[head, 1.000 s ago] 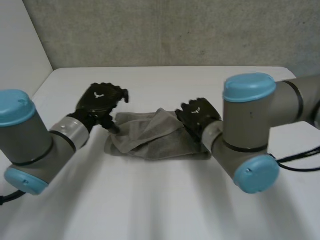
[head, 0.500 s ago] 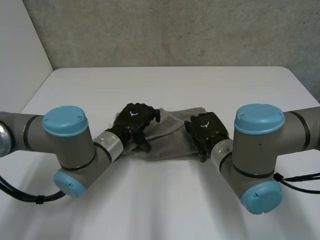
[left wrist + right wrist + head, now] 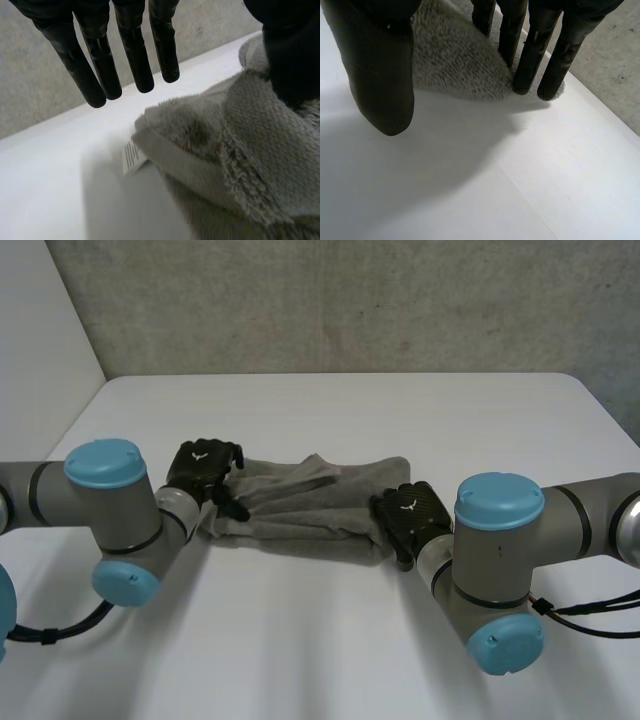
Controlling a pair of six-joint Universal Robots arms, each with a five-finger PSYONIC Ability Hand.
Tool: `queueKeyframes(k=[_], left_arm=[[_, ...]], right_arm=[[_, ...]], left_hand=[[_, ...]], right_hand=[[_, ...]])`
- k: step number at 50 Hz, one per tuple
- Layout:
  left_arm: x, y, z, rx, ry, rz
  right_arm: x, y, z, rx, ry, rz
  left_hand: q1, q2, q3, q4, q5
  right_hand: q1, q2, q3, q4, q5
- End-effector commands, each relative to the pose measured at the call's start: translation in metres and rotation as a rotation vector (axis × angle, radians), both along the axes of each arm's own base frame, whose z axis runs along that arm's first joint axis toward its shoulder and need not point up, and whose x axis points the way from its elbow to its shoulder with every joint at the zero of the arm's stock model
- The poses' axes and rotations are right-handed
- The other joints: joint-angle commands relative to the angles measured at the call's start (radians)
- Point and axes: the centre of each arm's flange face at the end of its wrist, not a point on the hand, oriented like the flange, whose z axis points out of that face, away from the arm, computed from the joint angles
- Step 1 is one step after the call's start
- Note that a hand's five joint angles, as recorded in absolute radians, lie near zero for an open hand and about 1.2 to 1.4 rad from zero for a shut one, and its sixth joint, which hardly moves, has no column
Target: Fold the towel.
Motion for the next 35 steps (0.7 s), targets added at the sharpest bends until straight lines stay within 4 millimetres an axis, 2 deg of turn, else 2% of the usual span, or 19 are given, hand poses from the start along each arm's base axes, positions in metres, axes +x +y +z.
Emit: queueKeyframes(k=[1,6,10,14,16,21,26,35], left_arm=[[0.008,0.004,-0.003,0.040,-0.013,0.014],[0.018,0.000,0.003,0.035,-0.016,0.029],[0.018,0.007,0.018,0.017,0.000,0.020],[0.013,0.013,0.032,-0.008,0.011,0.007],[0.003,0.022,0.045,-0.034,0.027,-0.022],[-0.003,0.024,0.056,-0.060,0.053,-0.037],[-0.007,0.019,0.055,-0.072,0.059,-0.040],[-0.023,0.014,0.028,-0.032,0.047,-0.066]], right_arm=[[-0.001,-0.001,-0.001,-0.002,0.003,-0.010],[-0.001,-0.001,0.000,-0.002,0.002,-0.012],[0.000,-0.001,0.005,-0.014,-0.005,-0.013],[0.000,0.000,0.013,-0.027,-0.020,-0.014],[0.001,0.002,0.024,-0.035,-0.047,-0.014],[0.001,0.006,0.033,-0.025,-0.096,-0.020],[0.003,0.009,0.034,-0.008,-0.122,-0.014],[0.006,0.011,0.015,0.025,-0.093,-0.005]], left_hand=[[-0.006,-0.006,-0.004,-0.013,-0.001],[-0.009,-0.009,-0.007,-0.016,-0.004],[-0.015,-0.015,-0.013,-0.022,-0.009],[-0.015,-0.015,-0.013,-0.022,-0.009],[-0.018,-0.017,-0.016,-0.025,-0.012],[-0.018,-0.017,-0.016,-0.025,-0.012],[-0.015,-0.015,-0.013,-0.022,-0.009],[-0.012,-0.012,-0.010,-0.019,-0.006]], right_hand=[[0.040,0.041,0.041,0.046,0.039],[0.043,0.044,0.044,0.049,0.042],[0.037,0.038,0.038,0.043,0.036],[0.029,0.029,0.030,0.034,0.027],[-0.012,-0.012,-0.011,-0.006,-0.014],[-0.130,-0.129,-0.128,-0.124,-0.131],[-0.124,-0.124,-0.123,-0.118,-0.126],[-0.086,-0.086,-0.085,-0.080,-0.087]])
